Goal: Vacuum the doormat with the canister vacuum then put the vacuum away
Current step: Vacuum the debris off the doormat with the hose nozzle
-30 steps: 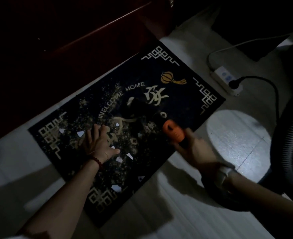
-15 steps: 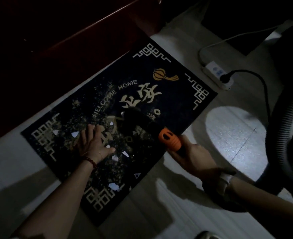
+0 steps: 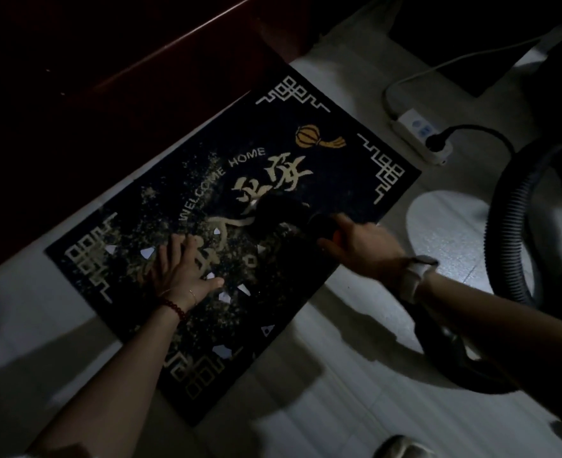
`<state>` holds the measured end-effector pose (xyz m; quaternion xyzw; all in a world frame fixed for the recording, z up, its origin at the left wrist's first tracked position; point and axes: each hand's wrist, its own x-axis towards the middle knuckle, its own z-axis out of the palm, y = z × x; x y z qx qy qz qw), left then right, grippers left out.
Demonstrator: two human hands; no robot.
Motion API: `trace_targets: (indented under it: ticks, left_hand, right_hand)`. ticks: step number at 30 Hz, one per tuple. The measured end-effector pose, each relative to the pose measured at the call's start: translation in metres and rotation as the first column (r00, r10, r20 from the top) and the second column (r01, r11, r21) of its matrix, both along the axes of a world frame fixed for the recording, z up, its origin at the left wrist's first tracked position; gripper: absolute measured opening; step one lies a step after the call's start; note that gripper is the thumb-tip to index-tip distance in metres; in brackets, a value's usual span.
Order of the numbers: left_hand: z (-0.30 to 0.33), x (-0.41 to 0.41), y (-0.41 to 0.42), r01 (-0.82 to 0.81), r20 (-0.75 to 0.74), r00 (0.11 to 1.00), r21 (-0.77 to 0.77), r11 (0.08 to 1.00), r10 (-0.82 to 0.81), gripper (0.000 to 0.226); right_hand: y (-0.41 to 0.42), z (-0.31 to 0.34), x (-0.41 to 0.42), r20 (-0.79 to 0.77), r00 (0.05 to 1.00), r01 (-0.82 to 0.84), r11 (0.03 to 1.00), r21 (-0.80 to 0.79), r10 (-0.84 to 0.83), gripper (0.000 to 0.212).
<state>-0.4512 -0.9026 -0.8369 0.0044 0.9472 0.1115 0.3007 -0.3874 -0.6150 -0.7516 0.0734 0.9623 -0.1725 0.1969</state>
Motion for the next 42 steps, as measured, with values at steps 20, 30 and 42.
trace_targets:
  ticks: [20,30,42]
  left_hand:
    - [0.003,0.0,0.002,-0.032,0.024,0.999,0.004,0.999,0.031,0.105]
    - [0.002,0.0,0.003,-0.027,0.026,0.999,0.011,1.0,0.027,0.106]
    - [0.004,0.003,0.006,0.004,-0.013,1.0,-0.049,0.999,-0.005,0.102]
  right_hand:
    - [-0.01,-0.005,0.067,0.017,1.0,-0.011,0.993,-0.116,0.013,0.045]
    - [0.042,-0.013,0.044,-0.116,0.964,0.252,0.963,0.093,-0.24,0.047]
    - [0.043,-0.004,0.052,-0.053,0.975,0.216,0.976,0.004,-0.215,0.047]
